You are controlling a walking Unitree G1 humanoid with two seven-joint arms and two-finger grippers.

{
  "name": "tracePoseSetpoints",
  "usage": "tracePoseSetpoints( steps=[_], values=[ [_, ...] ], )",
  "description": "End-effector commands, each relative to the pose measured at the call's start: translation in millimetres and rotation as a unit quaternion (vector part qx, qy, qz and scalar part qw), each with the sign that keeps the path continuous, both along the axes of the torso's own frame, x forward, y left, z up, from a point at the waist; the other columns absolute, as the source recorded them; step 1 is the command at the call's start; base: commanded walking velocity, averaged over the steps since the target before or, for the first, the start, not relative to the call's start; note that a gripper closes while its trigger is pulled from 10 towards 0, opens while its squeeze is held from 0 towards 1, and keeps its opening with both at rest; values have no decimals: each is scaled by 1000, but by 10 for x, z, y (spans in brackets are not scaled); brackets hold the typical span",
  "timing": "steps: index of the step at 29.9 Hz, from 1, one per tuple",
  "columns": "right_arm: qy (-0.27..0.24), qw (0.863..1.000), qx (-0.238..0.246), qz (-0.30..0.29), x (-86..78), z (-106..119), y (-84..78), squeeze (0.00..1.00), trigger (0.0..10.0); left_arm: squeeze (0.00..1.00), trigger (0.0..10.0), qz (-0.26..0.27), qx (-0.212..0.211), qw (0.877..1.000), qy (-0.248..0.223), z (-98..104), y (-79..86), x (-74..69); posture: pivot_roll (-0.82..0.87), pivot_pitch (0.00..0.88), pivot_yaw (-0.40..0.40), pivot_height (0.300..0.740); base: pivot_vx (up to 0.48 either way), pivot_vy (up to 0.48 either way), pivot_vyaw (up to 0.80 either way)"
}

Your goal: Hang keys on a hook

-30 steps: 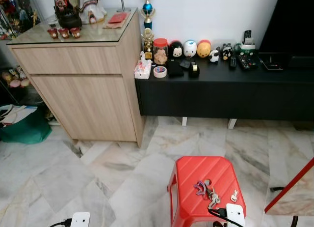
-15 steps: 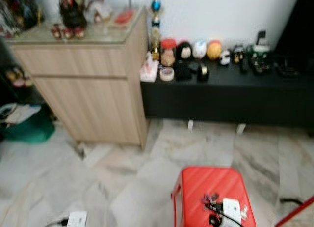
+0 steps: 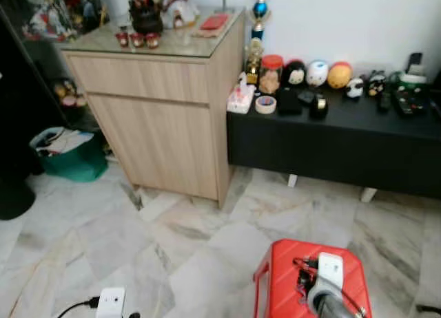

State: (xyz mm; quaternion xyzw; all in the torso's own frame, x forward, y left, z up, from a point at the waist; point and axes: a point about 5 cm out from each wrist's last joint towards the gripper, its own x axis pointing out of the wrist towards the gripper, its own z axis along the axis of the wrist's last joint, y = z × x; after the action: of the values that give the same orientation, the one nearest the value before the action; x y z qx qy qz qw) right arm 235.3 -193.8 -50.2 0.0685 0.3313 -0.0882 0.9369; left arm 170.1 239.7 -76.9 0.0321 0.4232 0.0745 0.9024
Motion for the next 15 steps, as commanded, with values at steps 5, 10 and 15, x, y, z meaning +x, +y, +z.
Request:
tracePoseSetpoints(
  steps=[5, 10, 15],
  values=[
    [-83, 996, -3, -13, 248, 239, -102, 0, 10000, 0, 10000, 6, -6, 1000, -3, -28, -69, -32, 48, 0, -4, 740, 0, 0, 0],
    [-153, 988, -16, 5, 489, 491, -94, 0, 10000, 0, 10000, 7, -8, 1000, -13, -20, -111, 1, 36, 0, -22, 740, 0, 0, 0],
    [-190, 981, -17, 20, 544, 576, -25, 0, 10000, 0, 10000, 17, -8, 1000, -18, -20, -97, -17, 46, 0, -25, 740, 0, 0, 0]
  ],
)
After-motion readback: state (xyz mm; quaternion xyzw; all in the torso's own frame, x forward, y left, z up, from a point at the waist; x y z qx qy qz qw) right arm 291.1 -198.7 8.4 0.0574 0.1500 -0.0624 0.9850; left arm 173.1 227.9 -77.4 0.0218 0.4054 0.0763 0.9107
